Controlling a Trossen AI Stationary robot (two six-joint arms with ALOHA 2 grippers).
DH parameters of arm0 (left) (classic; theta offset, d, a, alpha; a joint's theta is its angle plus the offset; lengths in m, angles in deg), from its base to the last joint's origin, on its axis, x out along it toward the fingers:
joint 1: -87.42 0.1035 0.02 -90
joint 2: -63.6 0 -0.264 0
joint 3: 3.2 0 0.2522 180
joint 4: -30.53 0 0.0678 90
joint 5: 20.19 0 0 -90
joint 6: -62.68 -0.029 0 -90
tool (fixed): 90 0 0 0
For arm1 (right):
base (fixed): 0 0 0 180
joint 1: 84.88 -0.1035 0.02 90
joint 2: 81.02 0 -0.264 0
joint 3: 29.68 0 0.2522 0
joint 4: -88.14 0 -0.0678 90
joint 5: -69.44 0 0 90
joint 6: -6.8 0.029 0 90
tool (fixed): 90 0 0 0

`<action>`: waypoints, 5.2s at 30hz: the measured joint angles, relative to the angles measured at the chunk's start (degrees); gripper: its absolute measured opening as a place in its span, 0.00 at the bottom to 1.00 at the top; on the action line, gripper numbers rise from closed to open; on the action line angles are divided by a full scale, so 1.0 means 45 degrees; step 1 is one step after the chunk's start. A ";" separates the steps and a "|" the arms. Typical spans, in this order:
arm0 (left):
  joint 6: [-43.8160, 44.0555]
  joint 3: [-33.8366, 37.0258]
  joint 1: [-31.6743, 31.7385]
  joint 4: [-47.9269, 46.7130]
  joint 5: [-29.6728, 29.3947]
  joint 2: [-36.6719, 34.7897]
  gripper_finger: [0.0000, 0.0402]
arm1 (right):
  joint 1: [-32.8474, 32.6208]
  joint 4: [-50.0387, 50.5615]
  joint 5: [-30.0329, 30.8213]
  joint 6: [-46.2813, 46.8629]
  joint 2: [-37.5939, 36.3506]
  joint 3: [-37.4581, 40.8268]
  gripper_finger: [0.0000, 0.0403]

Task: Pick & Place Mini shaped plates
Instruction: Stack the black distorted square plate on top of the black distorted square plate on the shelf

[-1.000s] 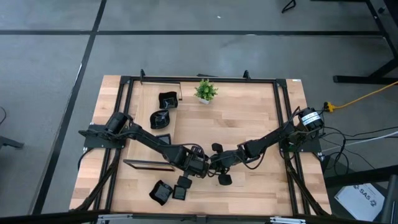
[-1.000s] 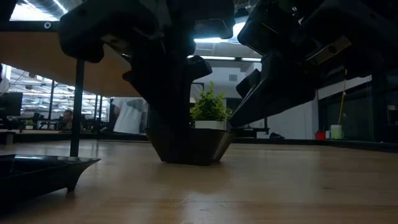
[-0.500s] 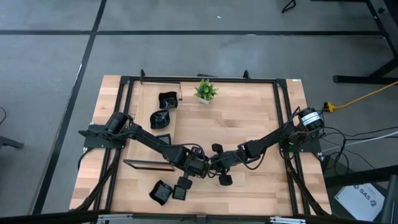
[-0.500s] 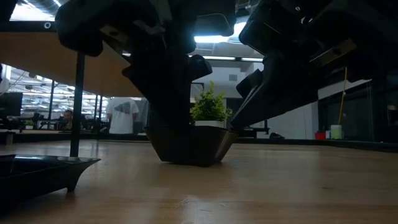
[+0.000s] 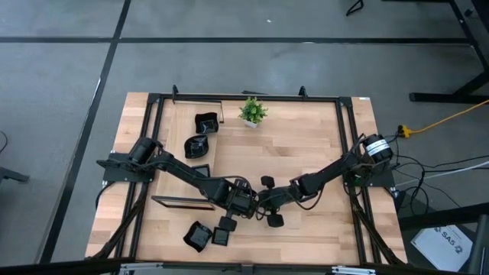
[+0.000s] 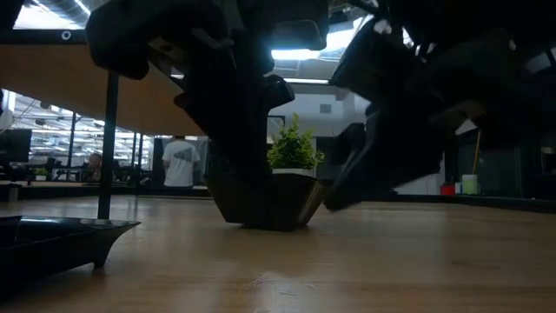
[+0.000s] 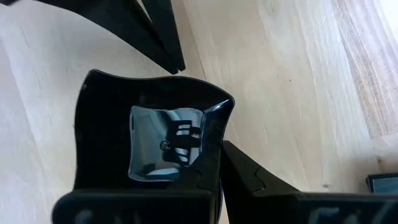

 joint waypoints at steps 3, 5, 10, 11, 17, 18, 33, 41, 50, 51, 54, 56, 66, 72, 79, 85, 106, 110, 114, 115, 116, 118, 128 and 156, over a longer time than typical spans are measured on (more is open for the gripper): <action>-0.0001 0.0000 -0.0001 -0.0001 0.0012 0.0000 0.01 | 0.0000 -0.0158 -0.0008 -0.0034 0.0177 0.0000 0.03; 0.0000 0.0000 -0.0003 0.0000 0.0017 0.0000 0.01 | 0.0000 -0.0152 -0.0058 -0.0089 0.0177 0.0000 0.03; -0.0005 0.0000 0.0000 -0.0024 0.0024 0.0000 0.01 | 0.0000 -0.0157 -0.0255 -0.0212 -0.0142 0.0000 0.03; -0.0005 0.0000 0.0000 -0.0024 0.0024 0.0000 0.01 | 0.0005 -0.0156 -0.0251 -0.0239 -0.0211 0.0000 0.03; -0.0005 0.0000 0.0000 -0.0040 0.0019 0.0000 0.01 | 0.0001 -0.0224 -0.0077 -0.0307 -0.0246 0.0000 0.03; -0.0001 0.0000 0.0000 -0.0043 0.0019 0.0000 0.01 | 0.0000 -0.0217 0.0026 -0.0296 -0.0246 0.0000 0.03; 0.0049 0.0000 0.0000 -0.0087 -0.0010 0.0000 0.01 | 0.0000 -0.0227 0.0546 -0.0395 -0.0246 0.0000 0.03; 0.0049 0.0000 0.0000 -0.0087 0.0024 0.0000 0.01 | 0.0000 -0.0228 0.0552 -0.0467 -0.0256 0.0000 0.03; 0.0044 0.0000 -0.0009 -0.0160 0.0253 0.0000 0.01 | 0.0000 0.0283 0.0555 -0.0704 -0.0256 -0.0429 0.03; 0.0044 0.0000 -0.0016 -0.0160 0.0244 0.0000 0.01 | 0.0000 0.0295 0.0555 -0.0707 -0.0256 -0.0452 0.03; 0.0070 0.0000 -0.0019 -0.0160 0.0243 0.0000 0.01 | 0.0000 0.0309 0.0555 -0.0699 -0.0256 -0.0452 0.03; 0.0096 0.0000 -0.0019 -0.0182 0.0254 0.0000 0.01 | 0.0000 0.0308 0.0555 -0.0699 -0.0256 -0.0452 0.03; 0.0222 0.0000 -0.0034 -0.0417 0.0216 0.0000 0.01 | 0.0005 0.0303 0.0589 -0.0680 -0.0265 -0.0486 0.03; 0.0224 0.0000 -0.0039 -0.0461 0.0121 0.0000 0.01 | 0.0005 0.0617 0.0558 -0.0601 -0.0265 -0.0491 0.03; 0.0228 0.0000 -0.0039 -0.0484 0.0118 0.0005 0.01 | 0.0005 0.0887 0.0555 -0.0388 -0.0265 -0.0491 0.03; 0.0223 0.0000 -0.0046 -0.0466 0.0214 0.0005 0.01 | 0.0024 0.0522 0.0746 -0.0651 -0.0265 -0.0491 0.03; 0.0209 0.0000 -0.0068 -0.0456 0.0257 0.0005 0.01 | 0.0096 0.0735 0.0988 -0.0644 -0.0265 -0.0491 0.03; 0.0209 0.0000 -0.0068 -0.0422 0.0257 0.0005 0.01 | 0.0165 0.0735 0.0983 -0.0647 -0.0265 -0.0491 0.03; 0.0214 0.0005 -0.0068 -0.0398 0.0257 0.0005 0.01 | 0.0180 0.0735 0.0983 -0.0646 -0.0265 -0.0486 0.03; 0.0209 0.0005 -0.0068 -0.0393 0.0257 0.0005 0.01 | 0.0180 0.0735 0.0983 -0.0646 -0.0265 -0.0486 0.03; 0.0214 0.0005 -0.0068 -0.0391 0.0251 0.0005 0.01 | 0.0180 0.0735 0.0983 -0.0636 -0.0265 -0.0486 0.03; 0.0213 0.0005 -0.0068 -0.0378 0.0160 0.0005 0.01 | 0.0180 0.0735 0.0988 -0.0622 -0.0265 -0.0486 0.03; 0.0188 0.0010 -0.0187 -0.0377 -0.0687 0.0010 0.01 | 0.0384 0.0437 0.0987 -0.0359 0.0236 -0.0486 0.03; -0.0257 -0.0641 -0.1345 -0.1078 -0.5175 0.0029 0.01 | 0.0364 -0.0320 0.0408 -0.0262 0.0293 -0.0476 0.03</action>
